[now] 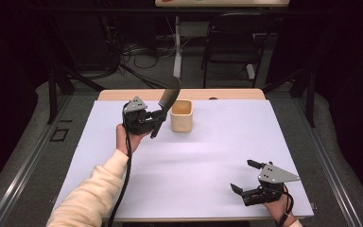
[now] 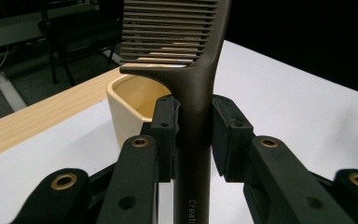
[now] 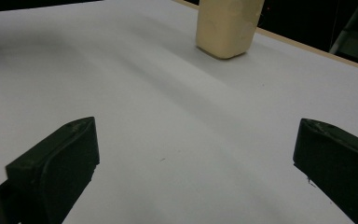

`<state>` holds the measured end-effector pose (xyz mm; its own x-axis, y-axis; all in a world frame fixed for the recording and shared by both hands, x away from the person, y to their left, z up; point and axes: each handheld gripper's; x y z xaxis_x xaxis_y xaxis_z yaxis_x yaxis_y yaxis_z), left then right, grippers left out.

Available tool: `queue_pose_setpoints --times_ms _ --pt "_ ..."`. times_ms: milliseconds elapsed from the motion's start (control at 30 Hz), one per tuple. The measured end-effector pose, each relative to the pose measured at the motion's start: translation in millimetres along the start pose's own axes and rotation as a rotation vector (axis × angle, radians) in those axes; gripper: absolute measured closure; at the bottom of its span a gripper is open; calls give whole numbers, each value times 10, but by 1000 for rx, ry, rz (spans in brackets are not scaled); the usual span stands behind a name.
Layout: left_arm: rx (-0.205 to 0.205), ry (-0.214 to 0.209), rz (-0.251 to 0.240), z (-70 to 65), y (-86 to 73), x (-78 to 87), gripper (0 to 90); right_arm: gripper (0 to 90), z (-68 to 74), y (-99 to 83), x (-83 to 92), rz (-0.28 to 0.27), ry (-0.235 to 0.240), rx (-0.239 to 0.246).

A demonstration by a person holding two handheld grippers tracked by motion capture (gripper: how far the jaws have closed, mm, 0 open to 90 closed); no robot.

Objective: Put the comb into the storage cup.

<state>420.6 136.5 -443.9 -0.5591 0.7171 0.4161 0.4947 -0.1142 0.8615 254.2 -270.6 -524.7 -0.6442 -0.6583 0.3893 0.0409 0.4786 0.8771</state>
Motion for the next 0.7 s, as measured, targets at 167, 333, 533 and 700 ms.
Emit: queue_pose_setpoints --times_ms 167,333,533,700 --pt "0 -1 -9 -16 39 -35 725 0 -4 -3 -7 -4 -2 0" --pt "4 -4 -18 -35 64 -61 725 0 -5 -3 -6 -3 -3 1" --pt "5 -9 -36 -46 99 -74 725 0 -5 -1 -2 -2 -4 2" --pt "7 -12 -52 -62 140 -94 725 0 -7 -3 -7 -3 -4 1"
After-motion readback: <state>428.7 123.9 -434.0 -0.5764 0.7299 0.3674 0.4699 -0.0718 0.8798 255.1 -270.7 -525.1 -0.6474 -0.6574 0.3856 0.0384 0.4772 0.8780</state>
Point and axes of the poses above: each handheld gripper's, and its own axes: x roughly backward along the jaws, y roughly out of its top, z roughly to its left, and after that the axes turned 14 degrees about x, right-handed
